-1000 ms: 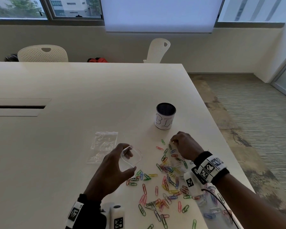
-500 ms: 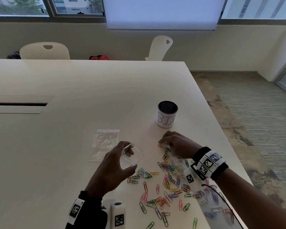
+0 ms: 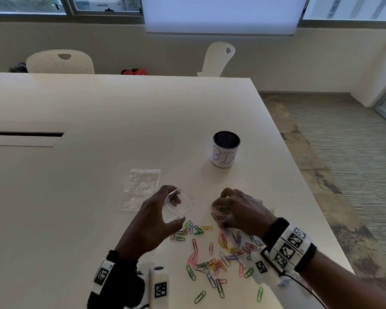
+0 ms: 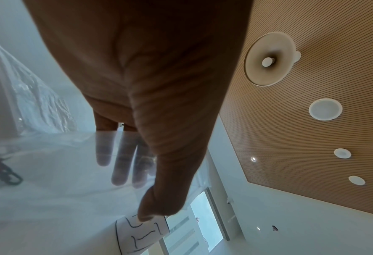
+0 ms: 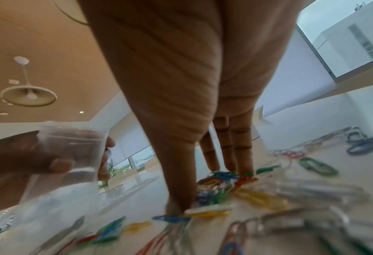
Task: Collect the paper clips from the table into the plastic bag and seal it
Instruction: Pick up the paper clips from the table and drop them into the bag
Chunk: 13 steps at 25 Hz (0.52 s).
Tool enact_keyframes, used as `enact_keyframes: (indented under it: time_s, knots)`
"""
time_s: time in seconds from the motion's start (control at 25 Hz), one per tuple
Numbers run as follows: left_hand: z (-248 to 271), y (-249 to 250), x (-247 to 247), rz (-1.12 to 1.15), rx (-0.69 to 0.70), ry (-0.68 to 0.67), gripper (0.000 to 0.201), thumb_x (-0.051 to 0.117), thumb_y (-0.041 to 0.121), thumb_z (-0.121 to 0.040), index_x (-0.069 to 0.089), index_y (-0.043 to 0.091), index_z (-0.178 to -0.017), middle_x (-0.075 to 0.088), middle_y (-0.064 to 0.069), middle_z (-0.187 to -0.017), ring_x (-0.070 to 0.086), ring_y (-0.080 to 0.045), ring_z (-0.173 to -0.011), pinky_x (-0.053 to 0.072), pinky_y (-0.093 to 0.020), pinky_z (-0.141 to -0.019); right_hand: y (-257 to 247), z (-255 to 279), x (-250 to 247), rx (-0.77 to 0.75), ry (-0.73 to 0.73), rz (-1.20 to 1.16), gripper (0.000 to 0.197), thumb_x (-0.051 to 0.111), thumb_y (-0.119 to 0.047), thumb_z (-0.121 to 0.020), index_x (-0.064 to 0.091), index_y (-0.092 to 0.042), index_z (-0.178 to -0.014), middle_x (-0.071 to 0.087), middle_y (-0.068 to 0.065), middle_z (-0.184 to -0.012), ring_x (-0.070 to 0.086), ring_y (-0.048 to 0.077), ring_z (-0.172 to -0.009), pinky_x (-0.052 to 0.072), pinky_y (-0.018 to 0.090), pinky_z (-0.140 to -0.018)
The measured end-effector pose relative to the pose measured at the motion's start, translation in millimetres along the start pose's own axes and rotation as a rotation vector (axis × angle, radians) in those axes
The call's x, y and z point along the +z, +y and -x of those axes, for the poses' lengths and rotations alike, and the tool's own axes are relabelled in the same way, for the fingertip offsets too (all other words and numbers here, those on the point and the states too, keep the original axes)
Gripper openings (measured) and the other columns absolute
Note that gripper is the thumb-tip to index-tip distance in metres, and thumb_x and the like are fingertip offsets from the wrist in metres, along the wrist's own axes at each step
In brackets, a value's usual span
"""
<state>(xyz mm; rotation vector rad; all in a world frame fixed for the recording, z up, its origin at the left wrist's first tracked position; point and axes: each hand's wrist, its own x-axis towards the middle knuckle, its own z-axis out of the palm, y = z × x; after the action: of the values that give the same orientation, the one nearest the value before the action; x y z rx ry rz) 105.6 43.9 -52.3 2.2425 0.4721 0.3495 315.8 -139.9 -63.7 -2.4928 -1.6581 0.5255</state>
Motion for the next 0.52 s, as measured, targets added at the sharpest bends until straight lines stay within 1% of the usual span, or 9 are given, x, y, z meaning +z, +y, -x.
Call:
enact_keyframes:
  time_s: [0.12,0.16,0.24,0.32,0.4,0.44,0.52]
  knots:
    - [0,1,0,-0.004,-0.005,-0.005,0.054,0.086,0.026,-0.079,0.053,0.032,-0.121,0.066,0.02,-0.104,0.062,-0.001,-0.106,0.043,-0.009,-0.089,-9,4,6,-0.018,0.109,-0.066,0.022,0.068,-0.029,-0.097,0.072,-0.024,-0.118,0.064,-0.002,-0.12,0.064,0.013,-0.101,0.059,0.031,-0.091]
    - [0,1,0,-0.005,-0.007,-0.006,0.054,0.086,0.026,-0.079,0.053,0.032,-0.121,0.066,0.02,-0.105,0.062,0.0,-0.106,0.042,-0.008,-0.088,-11,4,6,-0.029,0.129,-0.064,0.017,0.064,-0.026,-0.1,0.074,-0.02,-0.113,0.066,0.0,-0.115,0.066,0.013,-0.096,0.06,0.03,-0.088]
    - [1,1,0,-0.006,-0.008,-0.009,0.054,0.086,0.026,-0.079,0.053,0.032,-0.121,0.065,0.02,-0.105,0.062,0.0,-0.107,0.042,-0.007,-0.087,-15,1,6,-0.041,0.135,-0.016,0.018,0.056,-0.022,-0.104,0.073,-0.015,-0.107,0.068,0.002,-0.108,0.068,0.014,-0.088,0.061,0.029,-0.083]
    - [2,2,0,-0.009,-0.007,-0.009,0.054,0.086,0.026,-0.079,0.053,0.032,-0.122,0.065,0.02,-0.105,0.062,-0.001,-0.107,0.043,-0.006,-0.086,-16,-2,7,-0.046,0.12,0.032,0.02,0.053,-0.02,-0.106,0.071,-0.012,-0.103,0.068,0.004,-0.104,0.068,0.014,-0.084,0.06,0.024,-0.08]
    - [2,2,0,-0.008,-0.006,-0.008,0.053,0.086,0.026,-0.08,0.053,0.031,-0.121,0.065,0.02,-0.105,0.062,-0.002,-0.107,0.042,-0.005,-0.086,-15,-4,4,-0.033,0.113,0.02,0.018,0.056,-0.016,-0.104,0.072,-0.009,-0.098,0.071,0.005,-0.101,0.069,0.013,-0.081,0.057,0.018,-0.073]
    - [3,2,0,-0.007,-0.006,-0.006,0.053,0.086,0.025,-0.08,0.053,0.03,-0.121,0.065,0.019,-0.105,0.062,-0.003,-0.107,0.042,-0.005,-0.086,-12,-4,0,-0.014,0.111,-0.025,0.015,0.06,-0.013,-0.102,0.073,-0.009,-0.096,0.073,0.006,-0.1,0.07,0.012,-0.08,0.057,0.018,-0.071]
    - [4,2,0,-0.005,-0.008,-0.001,0.054,0.086,0.025,-0.08,0.053,0.03,-0.122,0.065,0.019,-0.106,0.063,-0.003,-0.107,0.043,-0.008,-0.088,-4,-5,-7,0.03,0.122,-0.161,0.008,0.07,-0.01,-0.096,0.078,-0.01,-0.095,0.077,0.004,-0.098,0.073,0.012,-0.082,0.061,0.021,-0.074]
